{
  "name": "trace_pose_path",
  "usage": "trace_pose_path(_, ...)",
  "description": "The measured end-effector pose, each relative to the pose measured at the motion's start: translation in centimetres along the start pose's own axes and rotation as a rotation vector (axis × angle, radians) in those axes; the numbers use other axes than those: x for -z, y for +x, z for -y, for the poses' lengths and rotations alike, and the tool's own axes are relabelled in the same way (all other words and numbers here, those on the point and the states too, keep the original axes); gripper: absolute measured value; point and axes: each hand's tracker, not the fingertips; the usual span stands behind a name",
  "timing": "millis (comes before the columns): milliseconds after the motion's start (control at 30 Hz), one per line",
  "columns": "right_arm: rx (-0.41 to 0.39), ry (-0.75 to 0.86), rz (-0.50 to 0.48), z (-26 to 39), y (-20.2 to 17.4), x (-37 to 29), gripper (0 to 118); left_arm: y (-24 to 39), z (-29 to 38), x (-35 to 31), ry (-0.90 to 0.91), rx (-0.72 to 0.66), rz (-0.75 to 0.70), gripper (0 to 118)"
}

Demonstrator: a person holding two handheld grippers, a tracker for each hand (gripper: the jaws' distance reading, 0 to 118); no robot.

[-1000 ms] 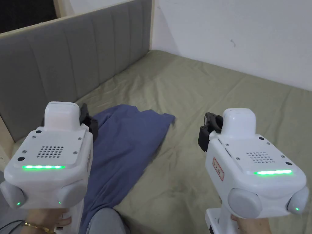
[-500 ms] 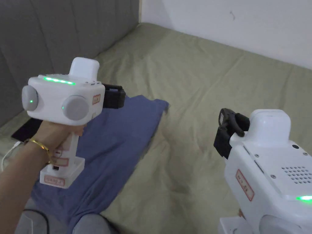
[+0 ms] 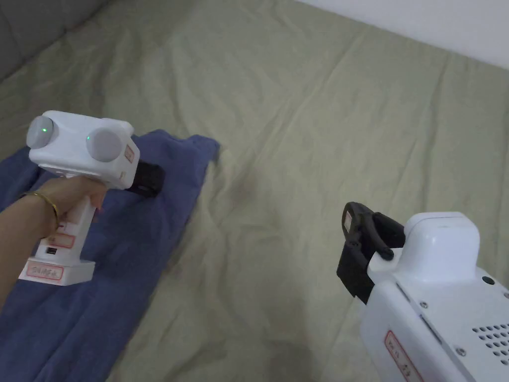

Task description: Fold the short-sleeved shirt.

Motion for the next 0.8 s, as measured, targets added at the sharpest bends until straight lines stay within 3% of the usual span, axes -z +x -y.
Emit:
trace_pose_path(100, 0.020, -0.023, 0.012, 0.8, 0.8, 0.0, 0, 0.1, 0.4, -0.7, -0.007, -0.082, 0.065, 77)
trace_pose_path(133, 0.031, -0.028, 0.017, 1.1, 1.0, -0.2, 0, 0.0, 0.5, -1.2, 0.006, -0.092, 0.068, 61)
trace_pose_path(167, 0.039, -0.031, 0.020, 1.2, 1.1, -0.4, 0, -0.1, 0.6, -1.6, 0.012, -0.103, 0.108, 27)
trace_pose_path(200, 0.051, -0.034, 0.025, 1.3, 1.2, -0.8, 0, -0.1, 0.9, -2.1, 0.030, -0.125, 0.144, 7)
trace_pose_path(433, 0.032, 0.002, 0.046, 0.6, 1.4, -5.0, 0, 0.1, 3.1, -6.5, 0.184, -0.195, 0.094, 7)
trace_pose_path(667, 0.043, 0.100, 0.069, 0.1, 1.5, -11.4, 0, -0.3, 6.3, -18.3, 0.443, -0.252, 0.126, 7)
trace_pose_path(800, 0.050, 0.141, 0.078, 0.6, 1.6, -15.1, 0, 0.6, 7.7, -26.4, 0.582, -0.187, 0.131, 7)
